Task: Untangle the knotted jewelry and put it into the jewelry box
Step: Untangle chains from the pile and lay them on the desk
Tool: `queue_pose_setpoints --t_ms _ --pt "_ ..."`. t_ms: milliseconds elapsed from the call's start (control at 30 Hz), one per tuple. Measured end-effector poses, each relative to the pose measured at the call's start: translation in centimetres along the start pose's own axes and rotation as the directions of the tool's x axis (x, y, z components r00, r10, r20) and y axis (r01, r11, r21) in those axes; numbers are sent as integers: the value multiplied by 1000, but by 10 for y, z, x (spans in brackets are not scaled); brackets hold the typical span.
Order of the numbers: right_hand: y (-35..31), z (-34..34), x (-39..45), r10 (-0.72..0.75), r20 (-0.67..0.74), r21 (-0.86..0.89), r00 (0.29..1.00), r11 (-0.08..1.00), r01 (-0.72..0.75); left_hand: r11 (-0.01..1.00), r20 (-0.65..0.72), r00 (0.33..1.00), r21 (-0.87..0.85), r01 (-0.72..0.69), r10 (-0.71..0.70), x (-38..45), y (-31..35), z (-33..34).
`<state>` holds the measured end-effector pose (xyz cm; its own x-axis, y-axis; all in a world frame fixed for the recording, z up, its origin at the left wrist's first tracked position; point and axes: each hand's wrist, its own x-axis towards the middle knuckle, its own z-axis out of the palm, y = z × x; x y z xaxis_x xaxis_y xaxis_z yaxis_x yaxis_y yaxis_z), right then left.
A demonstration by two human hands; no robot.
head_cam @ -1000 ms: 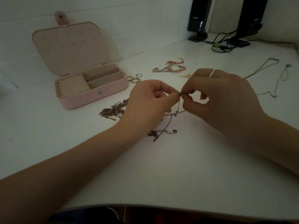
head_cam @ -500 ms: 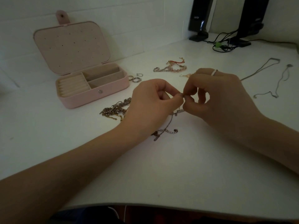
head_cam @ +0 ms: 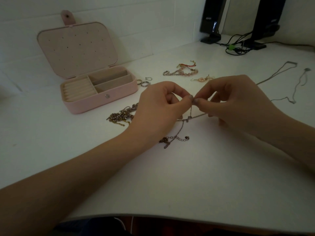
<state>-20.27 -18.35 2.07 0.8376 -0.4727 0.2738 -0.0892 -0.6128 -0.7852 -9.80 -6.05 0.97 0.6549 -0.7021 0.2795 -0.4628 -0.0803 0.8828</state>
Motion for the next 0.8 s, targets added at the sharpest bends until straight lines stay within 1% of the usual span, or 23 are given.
queue_pose_setpoints --t_ms 133,300,500,667,800 --pt "-1 0 1 88 30 73 996 993 -90 1000 -6 1000 -13 -9 9 1 -1 0" --pt "-3 -1 2 203 76 186 976 959 -214 999 -6 999 -21 -37 37 2 0 -1" --pt "-4 0 1 234 48 195 971 951 -239 999 11 1000 -50 -14 14 2 1 -1" --pt "-6 -1 0 247 109 195 963 945 -264 998 15 1000 -61 -8 9 2 0 0" --pt "-7 -2 0 268 125 206 955 935 -289 998 23 1000 -69 -3 5 2 0 0"
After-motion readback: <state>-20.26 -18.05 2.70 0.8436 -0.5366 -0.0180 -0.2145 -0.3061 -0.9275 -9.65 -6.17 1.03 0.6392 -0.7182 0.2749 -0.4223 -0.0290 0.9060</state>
